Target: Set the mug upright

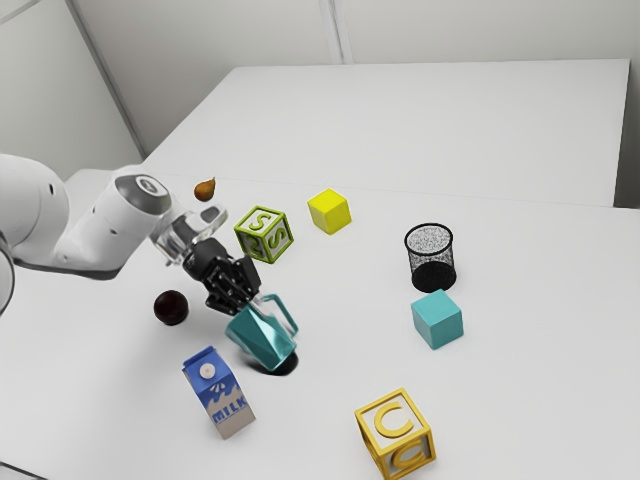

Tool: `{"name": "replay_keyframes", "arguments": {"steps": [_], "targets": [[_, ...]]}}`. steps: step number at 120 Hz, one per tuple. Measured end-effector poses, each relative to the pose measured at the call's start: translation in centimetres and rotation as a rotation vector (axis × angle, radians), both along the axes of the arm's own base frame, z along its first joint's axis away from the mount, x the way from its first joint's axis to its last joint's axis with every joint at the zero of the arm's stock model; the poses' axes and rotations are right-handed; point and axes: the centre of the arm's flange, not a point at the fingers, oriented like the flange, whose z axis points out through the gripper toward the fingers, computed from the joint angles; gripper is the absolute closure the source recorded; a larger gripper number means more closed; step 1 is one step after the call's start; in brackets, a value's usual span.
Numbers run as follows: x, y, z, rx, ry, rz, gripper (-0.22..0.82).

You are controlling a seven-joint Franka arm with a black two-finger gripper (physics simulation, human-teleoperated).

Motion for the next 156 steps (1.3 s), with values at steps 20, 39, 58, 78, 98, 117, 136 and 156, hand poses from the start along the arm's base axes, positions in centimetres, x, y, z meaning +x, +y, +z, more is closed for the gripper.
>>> {"name": "replay_keyframes", "arguments": {"steps": [20, 39, 58, 78, 98, 117, 136, 156], "targets": [[0.1, -0.3, 0.3, 0.005, 0.01, 0.008, 0.74], [0.2, -0.4, 0.4, 0.011, 0.022, 0.018, 0.76], [0.2, -0.6, 1.2, 0.016, 0.02, 0.023, 0.78], [0.1, -1.5, 3.9, 0.045, -0.025, 0.003, 0.78], [0.2, -3.3, 7.7, 0.205, -0.153, -0.101, 0.79], [0.7, -4.9, 9.3, 0.407, -0.272, -0.231, 0.79], [1.5, -6.8, 9.9, 0.596, -0.384, -0.377, 0.79], [2.3, -9.4, 10.0, 0.717, -0.491, -0.488, 0.79]]}}
